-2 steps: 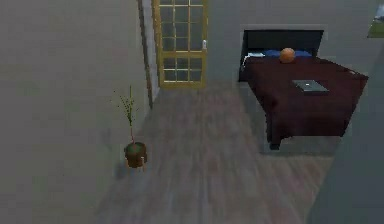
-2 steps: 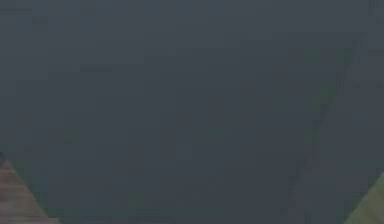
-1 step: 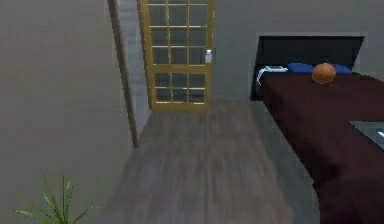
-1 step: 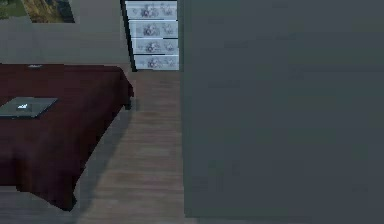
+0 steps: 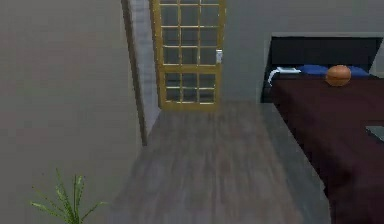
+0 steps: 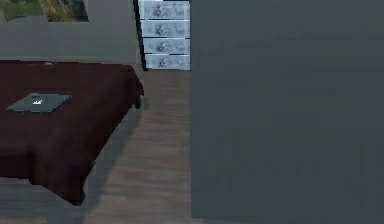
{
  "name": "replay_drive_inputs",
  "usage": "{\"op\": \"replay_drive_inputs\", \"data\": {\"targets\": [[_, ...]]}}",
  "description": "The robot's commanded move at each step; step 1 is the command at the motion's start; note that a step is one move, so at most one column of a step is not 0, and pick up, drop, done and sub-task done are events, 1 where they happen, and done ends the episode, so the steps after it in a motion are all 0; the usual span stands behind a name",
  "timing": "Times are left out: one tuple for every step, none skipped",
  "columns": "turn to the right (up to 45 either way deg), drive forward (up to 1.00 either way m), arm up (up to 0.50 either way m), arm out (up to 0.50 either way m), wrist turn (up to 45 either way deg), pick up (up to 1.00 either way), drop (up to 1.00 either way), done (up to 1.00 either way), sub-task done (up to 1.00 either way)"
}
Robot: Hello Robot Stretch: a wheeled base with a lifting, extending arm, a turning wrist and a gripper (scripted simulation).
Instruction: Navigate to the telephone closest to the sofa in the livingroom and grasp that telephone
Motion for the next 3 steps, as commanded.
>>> {"op": "replay_drive_inputs", "data": {"targets": [[3.0,0.00,0.00,0.00,0.0,0.00,0.00,0.00,0.00],[0.0,0.30,0.00,0.00,0.0,0.00,0.00,0.00,0.00],[3.0,0.00,0.00,0.00,0.0,0.00,0.00,0.00,0.00]]}}
